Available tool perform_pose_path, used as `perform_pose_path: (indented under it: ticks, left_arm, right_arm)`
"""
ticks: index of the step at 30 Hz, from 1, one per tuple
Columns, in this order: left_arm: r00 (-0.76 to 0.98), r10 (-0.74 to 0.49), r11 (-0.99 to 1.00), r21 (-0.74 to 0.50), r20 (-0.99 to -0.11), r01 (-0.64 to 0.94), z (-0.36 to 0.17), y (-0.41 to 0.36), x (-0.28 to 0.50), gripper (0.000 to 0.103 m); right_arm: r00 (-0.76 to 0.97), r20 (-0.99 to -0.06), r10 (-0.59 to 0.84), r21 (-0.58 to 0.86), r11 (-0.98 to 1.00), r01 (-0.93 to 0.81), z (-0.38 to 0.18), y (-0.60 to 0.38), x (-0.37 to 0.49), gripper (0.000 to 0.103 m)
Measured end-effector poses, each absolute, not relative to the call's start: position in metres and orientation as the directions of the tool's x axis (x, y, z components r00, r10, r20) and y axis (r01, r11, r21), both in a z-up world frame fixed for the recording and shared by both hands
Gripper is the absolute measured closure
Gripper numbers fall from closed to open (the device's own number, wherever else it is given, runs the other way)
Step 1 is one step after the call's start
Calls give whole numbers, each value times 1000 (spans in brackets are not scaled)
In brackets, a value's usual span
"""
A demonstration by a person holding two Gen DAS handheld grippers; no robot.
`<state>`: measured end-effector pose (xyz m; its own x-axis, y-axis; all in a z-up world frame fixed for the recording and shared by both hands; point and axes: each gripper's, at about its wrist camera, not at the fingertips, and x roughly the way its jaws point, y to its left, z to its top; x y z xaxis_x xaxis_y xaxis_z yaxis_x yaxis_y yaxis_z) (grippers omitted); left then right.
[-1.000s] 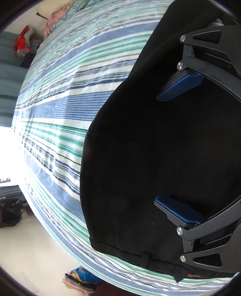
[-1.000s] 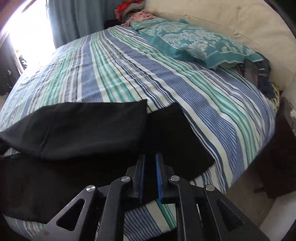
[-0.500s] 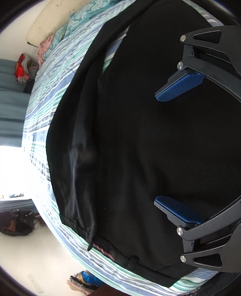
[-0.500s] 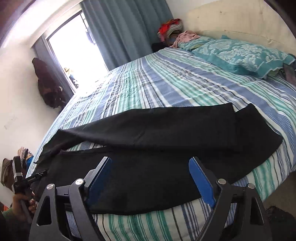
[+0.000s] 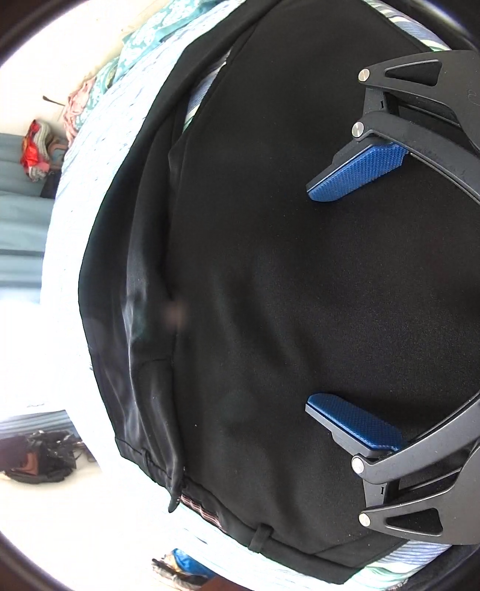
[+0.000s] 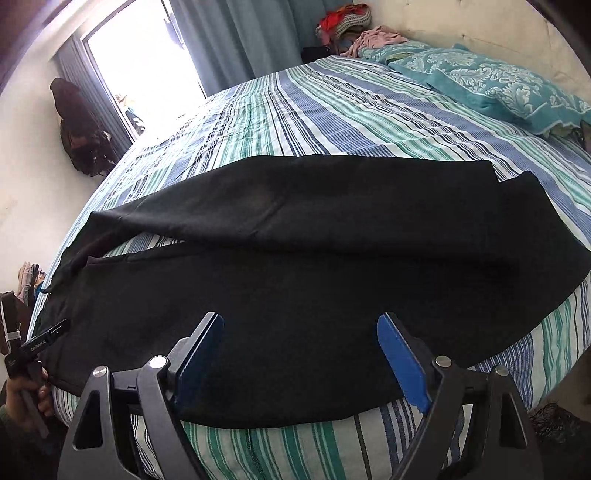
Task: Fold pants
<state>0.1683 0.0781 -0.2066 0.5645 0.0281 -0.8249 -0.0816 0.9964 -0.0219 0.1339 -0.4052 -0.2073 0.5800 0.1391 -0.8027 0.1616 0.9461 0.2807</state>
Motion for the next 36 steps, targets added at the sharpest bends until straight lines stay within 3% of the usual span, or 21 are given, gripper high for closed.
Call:
perform_pose_path:
  ticks: [6,11,22,27,29,31,36]
  left_arm:
    - [566,33,997,-16,-824,-81,-207,77,168,0]
    - [569,37,997,-12,-822,-83,-207,75,165,0]
    - [570,38,997,-11,-821,-83,-207,75,165,0]
    - [576,41,996,-9,-816,-83,-207,74,163,0]
    - [579,44,996,-6,-814,-84,-207,73,162,0]
    - [579,44,996,-6,-814,-84,-206,72,161,0]
    - [578,45,996,-5,-815,-84,-206,72,161,0]
  right_arm:
    - [558,-819,131,285,938,198,-215,-409,135,17]
    - [528,-839,132,266,946,185,-222,-402,138,0]
    - [501,-860,93,199,967,162,-223,-394,136,0]
    - [706,-663,249,534,818,213,-194,-452,109,4]
    - [700,-648,299,646,702,298,-211,-476,103,8]
    - [690,-650,317,694,618,370,-228,-493,99,20]
    - [727,-645,236,686,598,415,-231,-520,112,23]
